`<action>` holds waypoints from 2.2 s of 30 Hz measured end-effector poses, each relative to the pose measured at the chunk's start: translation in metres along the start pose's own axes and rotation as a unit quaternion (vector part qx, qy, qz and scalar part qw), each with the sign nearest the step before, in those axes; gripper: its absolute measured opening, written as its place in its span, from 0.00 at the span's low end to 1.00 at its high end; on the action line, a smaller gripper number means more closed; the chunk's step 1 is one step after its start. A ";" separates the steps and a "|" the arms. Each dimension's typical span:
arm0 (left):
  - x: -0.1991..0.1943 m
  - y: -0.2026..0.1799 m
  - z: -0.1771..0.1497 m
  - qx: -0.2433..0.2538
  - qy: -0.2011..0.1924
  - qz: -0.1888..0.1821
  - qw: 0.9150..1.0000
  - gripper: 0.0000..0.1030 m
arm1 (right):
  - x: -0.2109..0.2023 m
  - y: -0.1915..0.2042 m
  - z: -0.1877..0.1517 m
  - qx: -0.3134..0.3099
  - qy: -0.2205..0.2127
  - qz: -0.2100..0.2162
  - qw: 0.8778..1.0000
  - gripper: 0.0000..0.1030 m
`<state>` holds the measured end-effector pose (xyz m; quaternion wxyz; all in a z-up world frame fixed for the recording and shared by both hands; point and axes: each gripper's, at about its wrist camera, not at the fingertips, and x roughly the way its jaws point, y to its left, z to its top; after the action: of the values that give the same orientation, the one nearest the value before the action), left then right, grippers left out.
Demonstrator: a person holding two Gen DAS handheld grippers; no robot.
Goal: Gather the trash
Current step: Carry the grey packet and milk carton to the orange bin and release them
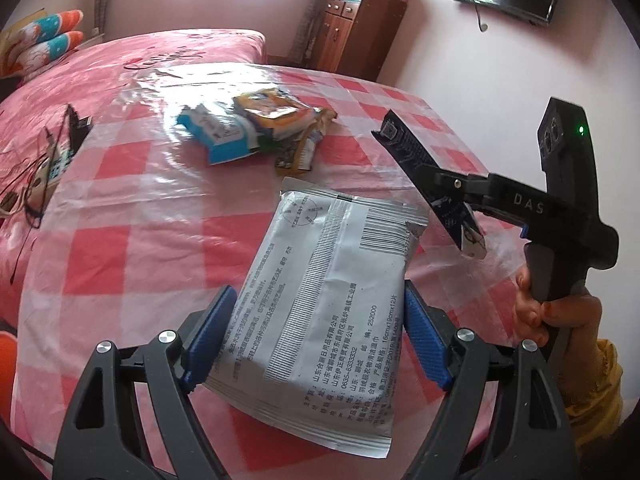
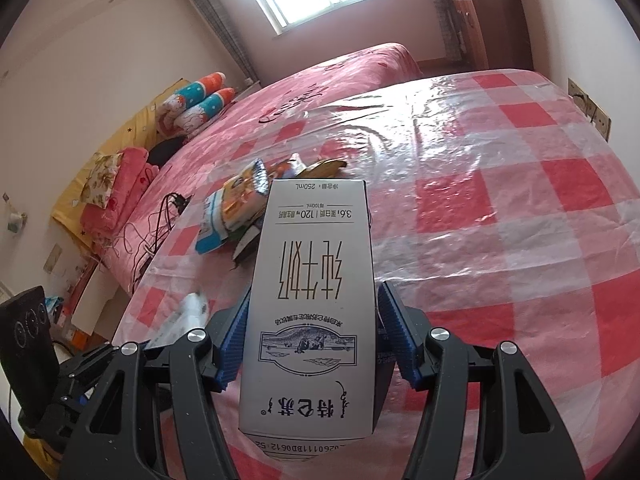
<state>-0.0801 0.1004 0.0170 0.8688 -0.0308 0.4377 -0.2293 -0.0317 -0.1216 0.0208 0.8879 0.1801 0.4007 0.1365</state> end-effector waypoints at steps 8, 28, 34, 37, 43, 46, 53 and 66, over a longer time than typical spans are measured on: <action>-0.019 0.026 -0.010 -0.030 -0.015 0.013 0.999 0.79 | 0.006 0.021 -0.005 -0.019 0.013 0.011 1.000 0.60; -0.076 0.106 -0.039 -0.116 -0.060 0.050 0.990 0.79 | 0.031 0.090 -0.033 -0.039 0.072 0.066 0.994 0.60; -0.093 0.134 -0.052 -0.149 -0.075 0.069 0.984 0.79 | 0.044 0.121 -0.043 -0.052 0.102 0.092 0.989 0.60; -0.104 0.148 -0.060 -0.163 -0.082 0.083 0.980 0.79 | 0.049 0.136 -0.044 -0.061 0.115 0.105 0.986 0.60; -0.129 0.182 -0.081 -0.203 -0.099 0.115 0.967 0.79 | 0.064 0.180 -0.051 -0.088 0.145 0.135 0.976 0.60; -0.140 0.201 -0.093 -0.230 -0.107 0.133 0.958 0.79 | 0.073 0.208 -0.058 -0.113 0.162 0.151 0.969 0.60; -0.158 0.239 -0.122 -0.285 -0.116 0.170 0.936 0.79 | 0.090 0.268 -0.071 -0.167 0.184 0.174 0.953 0.60; -0.167 0.291 -0.169 -0.385 -0.123 0.207 0.891 0.80 | 0.134 0.360 -0.089 -0.203 0.215 0.226 0.928 0.65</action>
<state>-0.1886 0.4560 -0.0358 0.8633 -0.2997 0.3780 0.1481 -0.0485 0.2719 0.0320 0.7432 0.0482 0.4947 0.4478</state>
